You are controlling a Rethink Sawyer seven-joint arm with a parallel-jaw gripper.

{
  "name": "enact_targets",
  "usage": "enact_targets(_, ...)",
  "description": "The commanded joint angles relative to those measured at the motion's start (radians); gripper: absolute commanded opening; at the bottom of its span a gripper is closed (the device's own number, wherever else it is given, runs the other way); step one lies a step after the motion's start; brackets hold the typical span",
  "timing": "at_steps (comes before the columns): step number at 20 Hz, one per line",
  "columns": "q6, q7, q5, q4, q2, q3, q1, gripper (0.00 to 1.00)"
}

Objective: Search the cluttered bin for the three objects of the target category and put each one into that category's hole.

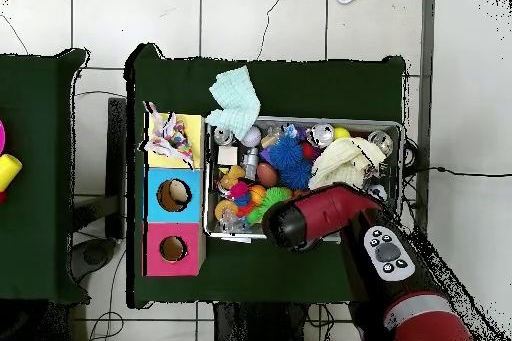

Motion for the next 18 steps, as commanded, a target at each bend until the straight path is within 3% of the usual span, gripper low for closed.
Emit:
enact_targets(1, 0.068, -0.147, -0.061, -0.097, -0.023, 0.001, -0.019, 1.0)
enact_targets(5, 0.081, -0.17, -0.054, -0.083, -0.053, 0.0, -0.031, 1.0)
enact_targets(6, 0.078, -0.155, -0.065, -0.097, -0.027, -0.003, -0.02, 1.0)
enact_targets(18, 0.066, -0.132, -0.07, -0.123, 0.005, -0.019, -0.013, 1.0)
